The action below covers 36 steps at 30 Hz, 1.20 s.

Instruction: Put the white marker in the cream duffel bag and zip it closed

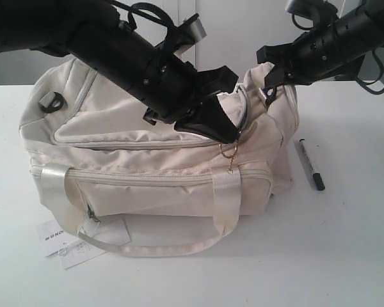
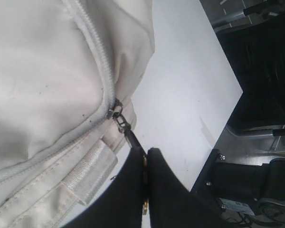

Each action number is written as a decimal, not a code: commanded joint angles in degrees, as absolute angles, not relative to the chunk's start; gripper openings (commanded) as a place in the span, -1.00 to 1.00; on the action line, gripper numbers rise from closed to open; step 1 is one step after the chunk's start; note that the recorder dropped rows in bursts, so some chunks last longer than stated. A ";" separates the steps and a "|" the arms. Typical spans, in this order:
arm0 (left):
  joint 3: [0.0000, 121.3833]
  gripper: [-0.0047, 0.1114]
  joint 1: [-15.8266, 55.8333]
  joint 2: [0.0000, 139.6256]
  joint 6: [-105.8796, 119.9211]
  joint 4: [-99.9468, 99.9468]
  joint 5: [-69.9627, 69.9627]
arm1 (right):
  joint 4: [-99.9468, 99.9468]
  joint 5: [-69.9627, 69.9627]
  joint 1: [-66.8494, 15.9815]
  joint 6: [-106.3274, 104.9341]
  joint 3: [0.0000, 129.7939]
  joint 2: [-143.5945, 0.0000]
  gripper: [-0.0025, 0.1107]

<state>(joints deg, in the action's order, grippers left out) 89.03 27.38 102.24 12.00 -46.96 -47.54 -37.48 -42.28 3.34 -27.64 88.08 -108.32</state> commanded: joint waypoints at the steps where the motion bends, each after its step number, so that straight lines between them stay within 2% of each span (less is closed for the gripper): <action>1: 88.59 -0.92 28.12 100.47 12.41 -47.36 -54.77 | -37.50 -39.61 3.36 -27.81 87.95 -107.57 -0.96; 7: 88.59 -0.92 28.12 100.47 12.41 -45.85 -55.41 | -37.50 -39.71 3.36 -27.81 87.95 -107.57 -0.96; 13: 88.59 -0.92 28.12 100.47 12.41 -45.85 -49.93 | -37.50 -39.72 3.36 -27.88 87.95 -107.57 -0.93; 17: 88.59 -0.92 28.12 100.47 12.53 -45.85 -46.10 | -37.63 -41.13 3.36 -26.33 88.82 -107.48 -0.62; 24: 88.59 -0.92 28.12 100.47 14.18 -45.85 -44.53 | -37.49 -44.45 3.48 -23.33 90.81 -106.91 0.20; 25: 88.59 -0.92 28.12 100.47 14.45 -45.85 -44.53 | -37.49 -44.96 3.48 -23.33 90.81 -106.46 0.26; 31: 88.59 -0.92 28.12 100.47 15.24 -45.85 -44.53 | -30.46 -46.72 3.48 -20.12 90.81 -101.19 0.29; 36: 88.59 -0.92 28.12 100.47 15.35 -45.71 -44.53 | -28.50 -54.21 3.48 -19.65 90.70 -96.63 0.29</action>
